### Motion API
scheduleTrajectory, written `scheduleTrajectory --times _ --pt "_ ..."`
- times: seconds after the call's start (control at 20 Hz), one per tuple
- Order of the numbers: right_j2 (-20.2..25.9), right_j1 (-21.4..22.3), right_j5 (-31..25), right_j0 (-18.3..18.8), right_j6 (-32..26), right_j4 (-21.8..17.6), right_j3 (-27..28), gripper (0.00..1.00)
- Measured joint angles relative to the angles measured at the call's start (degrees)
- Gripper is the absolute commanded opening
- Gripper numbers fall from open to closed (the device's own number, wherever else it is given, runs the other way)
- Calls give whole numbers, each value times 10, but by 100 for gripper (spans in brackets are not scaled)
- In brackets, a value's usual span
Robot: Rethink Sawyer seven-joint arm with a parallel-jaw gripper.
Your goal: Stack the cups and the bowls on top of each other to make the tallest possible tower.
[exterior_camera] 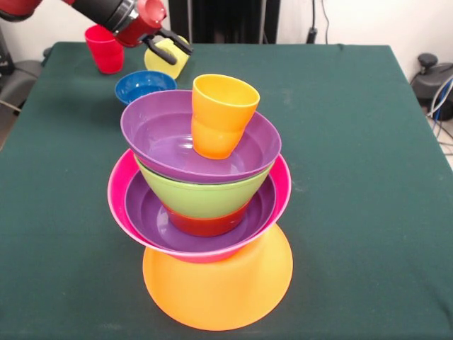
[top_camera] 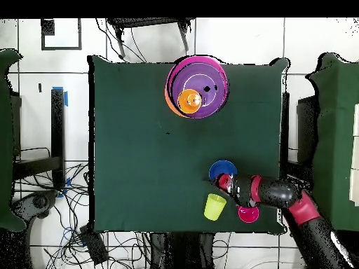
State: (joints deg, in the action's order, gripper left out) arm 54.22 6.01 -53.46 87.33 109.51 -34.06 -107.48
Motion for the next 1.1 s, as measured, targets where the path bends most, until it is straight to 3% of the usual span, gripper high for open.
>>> scheduleTrajectory --times 1.1 --pt "-20 -6 0 15 -23 -3 0 100"
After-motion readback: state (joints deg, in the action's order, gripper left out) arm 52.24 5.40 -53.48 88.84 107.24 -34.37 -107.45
